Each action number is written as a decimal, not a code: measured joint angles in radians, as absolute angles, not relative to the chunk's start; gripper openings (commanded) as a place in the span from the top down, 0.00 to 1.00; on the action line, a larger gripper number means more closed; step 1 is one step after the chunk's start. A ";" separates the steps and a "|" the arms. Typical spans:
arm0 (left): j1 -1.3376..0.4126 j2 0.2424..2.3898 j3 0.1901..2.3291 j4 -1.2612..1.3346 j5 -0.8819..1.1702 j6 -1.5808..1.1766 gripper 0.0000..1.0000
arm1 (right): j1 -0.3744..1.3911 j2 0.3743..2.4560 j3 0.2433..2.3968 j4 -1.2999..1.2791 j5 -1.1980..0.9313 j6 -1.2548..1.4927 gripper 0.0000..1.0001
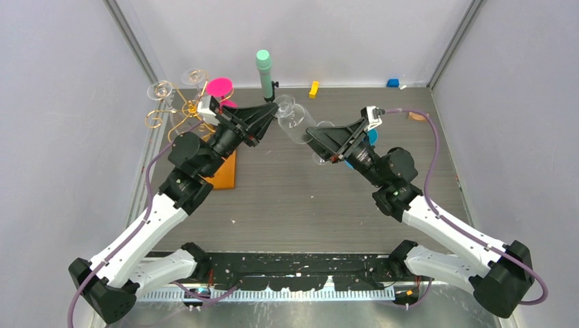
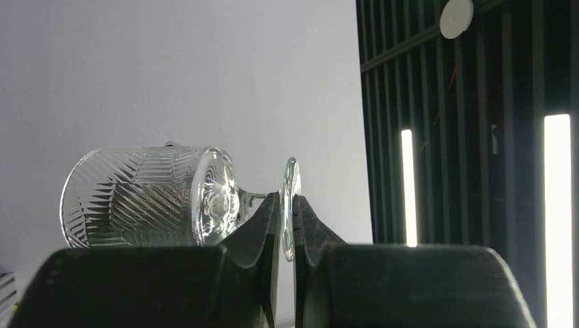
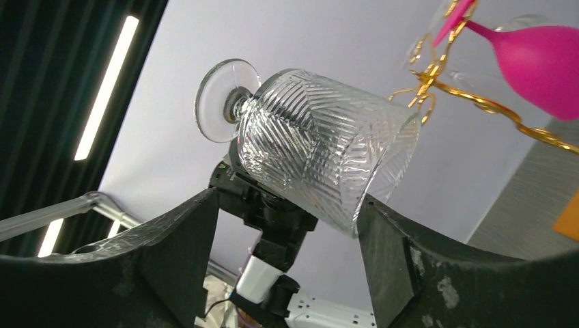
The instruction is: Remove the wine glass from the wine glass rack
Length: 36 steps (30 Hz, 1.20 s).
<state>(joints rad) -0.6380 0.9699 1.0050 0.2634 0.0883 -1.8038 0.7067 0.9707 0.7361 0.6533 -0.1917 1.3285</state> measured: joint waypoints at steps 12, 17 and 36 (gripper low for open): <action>-0.677 0.923 0.968 0.349 0.052 -1.842 1.00 | 0.704 1.040 0.739 0.895 -0.306 1.374 0.61; -0.681 0.910 0.955 0.360 0.028 -1.853 1.00 | 0.703 1.044 0.745 0.948 -0.325 1.375 0.76; -0.685 0.828 0.909 0.314 -0.066 -1.660 0.05 | 0.710 1.023 0.820 0.772 -0.325 1.285 1.00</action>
